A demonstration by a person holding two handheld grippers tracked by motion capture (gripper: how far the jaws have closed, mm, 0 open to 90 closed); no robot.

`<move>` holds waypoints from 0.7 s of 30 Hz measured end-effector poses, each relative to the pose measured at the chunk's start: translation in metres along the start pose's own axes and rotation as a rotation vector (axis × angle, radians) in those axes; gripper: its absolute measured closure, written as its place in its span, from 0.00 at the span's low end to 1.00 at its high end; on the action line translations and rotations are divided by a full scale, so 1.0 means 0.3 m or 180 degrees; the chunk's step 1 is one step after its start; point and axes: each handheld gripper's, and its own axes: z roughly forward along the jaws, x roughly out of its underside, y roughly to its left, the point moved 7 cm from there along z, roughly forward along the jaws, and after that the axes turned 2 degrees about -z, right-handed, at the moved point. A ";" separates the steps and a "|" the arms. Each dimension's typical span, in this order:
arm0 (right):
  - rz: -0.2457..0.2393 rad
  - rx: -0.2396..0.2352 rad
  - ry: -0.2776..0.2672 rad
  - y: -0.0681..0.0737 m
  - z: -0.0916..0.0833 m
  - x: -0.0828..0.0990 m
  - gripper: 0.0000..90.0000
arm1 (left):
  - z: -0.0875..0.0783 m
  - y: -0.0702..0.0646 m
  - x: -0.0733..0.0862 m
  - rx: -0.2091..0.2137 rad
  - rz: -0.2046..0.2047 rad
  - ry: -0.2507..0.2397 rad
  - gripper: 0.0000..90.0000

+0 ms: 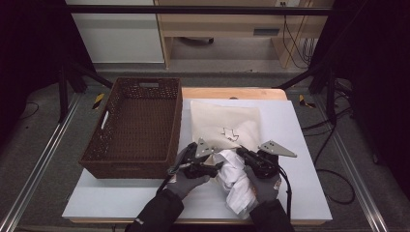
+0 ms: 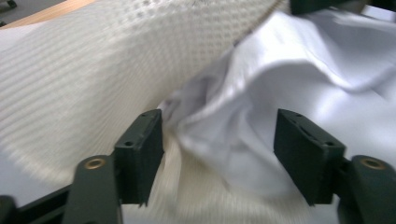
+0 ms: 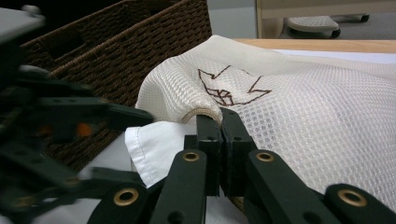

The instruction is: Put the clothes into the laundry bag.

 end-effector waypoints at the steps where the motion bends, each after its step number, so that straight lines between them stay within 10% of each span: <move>1: -0.0002 0.0000 0.0008 0.002 0.000 0.001 0.98 | -0.021 -0.001 0.007 0.0016 -0.0003 -0.0018 0.34; 11: -0.0004 0.0002 0.0013 0.002 0.000 0.001 0.98 | 0.016 0.054 0.092 -0.0295 -0.0063 0.0282 0.54; 21: -0.0008 -0.0011 0.0023 0.004 0.000 0.001 0.98 | 0.039 0.061 0.104 -0.0226 -0.0095 0.0402 0.94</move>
